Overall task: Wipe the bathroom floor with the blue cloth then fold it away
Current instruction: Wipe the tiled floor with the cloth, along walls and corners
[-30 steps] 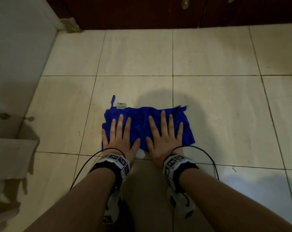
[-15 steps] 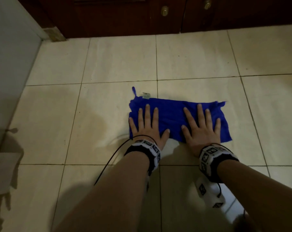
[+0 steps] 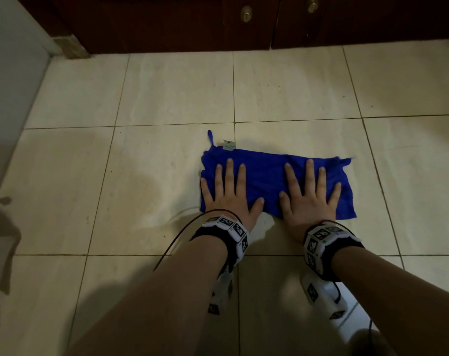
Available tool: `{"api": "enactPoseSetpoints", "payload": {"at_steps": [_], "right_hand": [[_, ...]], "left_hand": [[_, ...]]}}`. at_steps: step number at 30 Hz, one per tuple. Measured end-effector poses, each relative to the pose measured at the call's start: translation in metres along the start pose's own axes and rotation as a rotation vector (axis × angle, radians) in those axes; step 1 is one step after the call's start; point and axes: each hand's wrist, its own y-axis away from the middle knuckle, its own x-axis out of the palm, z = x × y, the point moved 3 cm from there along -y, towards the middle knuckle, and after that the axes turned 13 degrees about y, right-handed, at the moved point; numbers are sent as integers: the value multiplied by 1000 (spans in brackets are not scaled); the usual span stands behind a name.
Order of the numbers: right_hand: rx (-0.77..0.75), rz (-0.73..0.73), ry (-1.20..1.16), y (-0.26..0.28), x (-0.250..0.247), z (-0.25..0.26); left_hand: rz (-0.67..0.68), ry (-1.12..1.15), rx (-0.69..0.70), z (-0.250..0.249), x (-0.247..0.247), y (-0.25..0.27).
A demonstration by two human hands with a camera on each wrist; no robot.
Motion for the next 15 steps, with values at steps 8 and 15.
{"api": "enactPoseSetpoints", "payload": {"at_steps": [8, 15], "right_hand": [[3, 61, -12, -45, -19, 15], [10, 86, -16, -104, -41, 20]], "left_hand": [[-57, 17, -9, -7, -8, -34], [-51, -14, 36, -4, -30, -97]]}}
